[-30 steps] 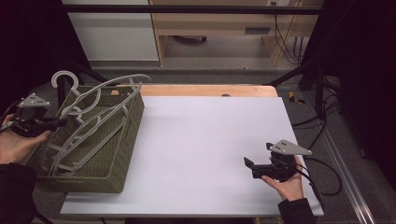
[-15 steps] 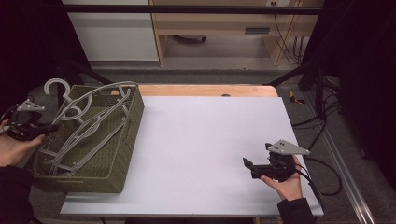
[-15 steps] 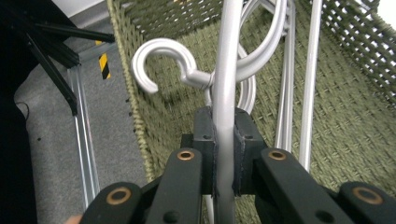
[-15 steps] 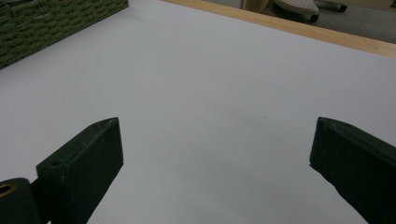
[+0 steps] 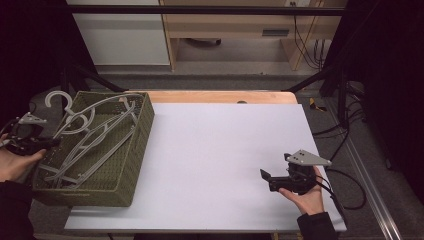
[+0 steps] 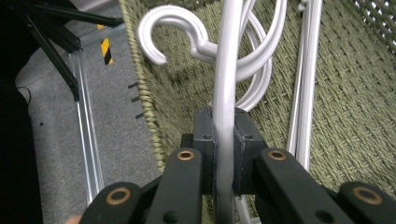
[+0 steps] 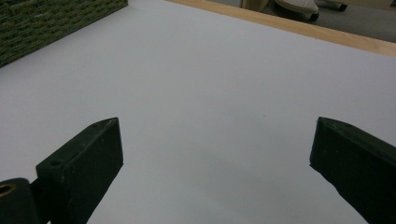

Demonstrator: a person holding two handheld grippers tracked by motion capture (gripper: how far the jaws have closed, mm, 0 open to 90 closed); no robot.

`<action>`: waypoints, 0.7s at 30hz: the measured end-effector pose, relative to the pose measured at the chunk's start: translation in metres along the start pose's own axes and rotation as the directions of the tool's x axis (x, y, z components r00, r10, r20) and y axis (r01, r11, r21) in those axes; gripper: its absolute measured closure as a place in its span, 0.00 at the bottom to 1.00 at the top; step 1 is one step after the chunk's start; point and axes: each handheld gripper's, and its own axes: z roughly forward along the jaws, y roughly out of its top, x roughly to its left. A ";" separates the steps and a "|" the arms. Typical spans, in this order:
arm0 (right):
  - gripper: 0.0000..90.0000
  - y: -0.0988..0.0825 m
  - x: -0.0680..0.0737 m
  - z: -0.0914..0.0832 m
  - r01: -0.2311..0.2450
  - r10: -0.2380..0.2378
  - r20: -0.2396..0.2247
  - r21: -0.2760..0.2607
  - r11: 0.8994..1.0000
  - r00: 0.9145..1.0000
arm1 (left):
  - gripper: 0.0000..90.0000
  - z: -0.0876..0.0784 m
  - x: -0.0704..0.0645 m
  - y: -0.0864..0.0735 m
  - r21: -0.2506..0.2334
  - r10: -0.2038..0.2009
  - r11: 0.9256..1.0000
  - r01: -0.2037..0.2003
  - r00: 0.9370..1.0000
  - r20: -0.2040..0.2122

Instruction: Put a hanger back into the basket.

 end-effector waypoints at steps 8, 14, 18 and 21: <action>0.04 0.000 0.000 0.000 0.002 -0.002 -0.001 0.000 1.000 1.000 | 0.92 0.026 -0.009 -0.009 0.028 -0.041 0.999 0.040 0.998 0.037; 0.03 0.000 0.000 0.000 0.005 -0.005 -0.001 0.002 1.000 1.000 | 0.92 0.044 -0.012 -0.020 0.065 -0.087 0.994 0.083 0.995 0.056; 0.03 0.000 0.000 -0.001 -0.001 0.001 -0.003 0.000 1.000 1.000 | 0.91 0.046 -0.013 -0.019 0.088 -0.094 0.992 0.090 0.994 0.051; 0.03 0.001 0.000 -0.002 0.006 -0.006 -0.002 -0.004 1.000 1.000 | 0.87 0.048 -0.013 -0.020 0.091 -0.097 0.992 0.092 0.994 0.050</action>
